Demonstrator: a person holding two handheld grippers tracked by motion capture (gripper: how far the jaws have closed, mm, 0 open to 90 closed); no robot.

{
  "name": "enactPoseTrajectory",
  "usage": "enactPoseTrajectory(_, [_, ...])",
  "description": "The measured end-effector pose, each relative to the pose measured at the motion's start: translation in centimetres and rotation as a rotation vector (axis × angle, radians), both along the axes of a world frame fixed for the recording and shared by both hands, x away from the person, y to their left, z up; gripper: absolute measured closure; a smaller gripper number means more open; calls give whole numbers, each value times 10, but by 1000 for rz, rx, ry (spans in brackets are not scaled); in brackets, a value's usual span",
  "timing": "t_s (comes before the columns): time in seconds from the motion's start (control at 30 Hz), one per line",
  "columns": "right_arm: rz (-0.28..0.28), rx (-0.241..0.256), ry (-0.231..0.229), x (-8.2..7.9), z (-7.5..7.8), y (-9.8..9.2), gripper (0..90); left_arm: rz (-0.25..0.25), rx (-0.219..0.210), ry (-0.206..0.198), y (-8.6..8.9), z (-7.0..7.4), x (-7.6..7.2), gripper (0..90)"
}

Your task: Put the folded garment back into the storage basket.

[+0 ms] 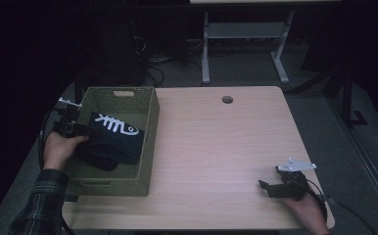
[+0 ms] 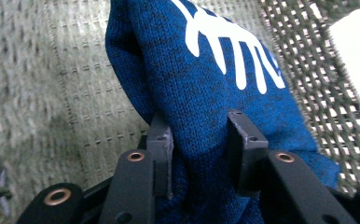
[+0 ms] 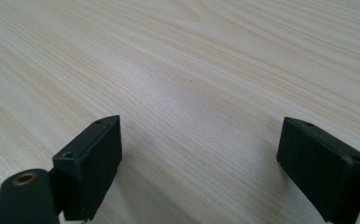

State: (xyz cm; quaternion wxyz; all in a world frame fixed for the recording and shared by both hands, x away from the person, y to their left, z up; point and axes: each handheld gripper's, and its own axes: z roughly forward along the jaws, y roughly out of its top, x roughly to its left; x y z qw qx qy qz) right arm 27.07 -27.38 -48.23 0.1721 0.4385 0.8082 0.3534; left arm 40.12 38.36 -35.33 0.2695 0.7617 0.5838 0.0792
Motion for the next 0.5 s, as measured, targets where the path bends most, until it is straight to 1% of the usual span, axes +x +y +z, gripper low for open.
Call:
enactPoseTrajectory(0.1, [0, 0, 0, 0, 0, 0, 135, 1, 26, -3, 3, -3, 1, 580])
enactPoseTrajectory(0.17, [-2, 1, 2, 0, 0, 0, 135, 7, 33, 4, 5, -5, 1, 538])
enactPoseTrajectory(0.27, [-3, 1, 3, 0, 0, 0, 135, 10, 45, -4, 6, -4, 0, 500])
enactPoseTrajectory(0.3, [-2, 1, 1, 0, 0, 0, 135, 19, 41, -5, 6, -3, 0, 492])
enactPoseTrajectory(0.33, [-3, 1, 2, 0, 0, 0, 135, 13, 53, -10, 7, -3, 0, 483])
enactPoseTrajectory(0.5, [-2, 1, 1, 0, 0, 0, 135, 36, 71, -22, 10, 3, -1, 457])
